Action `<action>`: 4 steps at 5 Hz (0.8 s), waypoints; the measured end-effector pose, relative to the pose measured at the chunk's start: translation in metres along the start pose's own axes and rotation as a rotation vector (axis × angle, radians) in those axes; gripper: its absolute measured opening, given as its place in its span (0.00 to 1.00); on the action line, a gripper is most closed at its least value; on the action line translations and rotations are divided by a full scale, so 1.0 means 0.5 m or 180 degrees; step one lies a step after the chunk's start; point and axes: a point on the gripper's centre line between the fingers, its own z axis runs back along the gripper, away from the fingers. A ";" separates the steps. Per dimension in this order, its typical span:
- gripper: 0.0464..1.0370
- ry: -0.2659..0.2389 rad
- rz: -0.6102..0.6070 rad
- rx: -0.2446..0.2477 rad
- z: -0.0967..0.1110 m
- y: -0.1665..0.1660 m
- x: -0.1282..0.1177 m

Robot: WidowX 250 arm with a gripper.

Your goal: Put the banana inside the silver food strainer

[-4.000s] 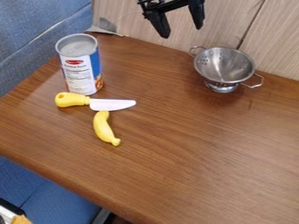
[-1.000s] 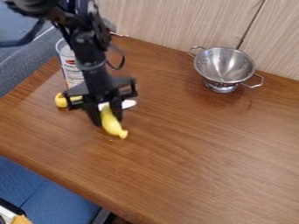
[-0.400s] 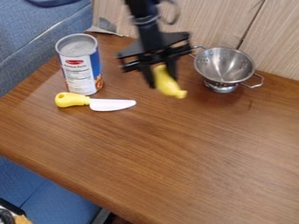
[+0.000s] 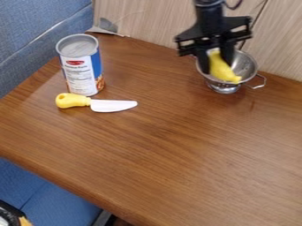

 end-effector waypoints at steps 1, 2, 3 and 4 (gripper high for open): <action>0.36 -0.0020 -0.0018 0.0019 -0.020 -0.033 0.019; 0.36 -0.0040 0.0029 0.0095 -0.044 -0.041 0.042; 0.36 -0.0047 0.0091 0.0140 -0.059 -0.051 0.060; 0.36 -0.0045 0.0129 0.0202 -0.081 -0.060 0.079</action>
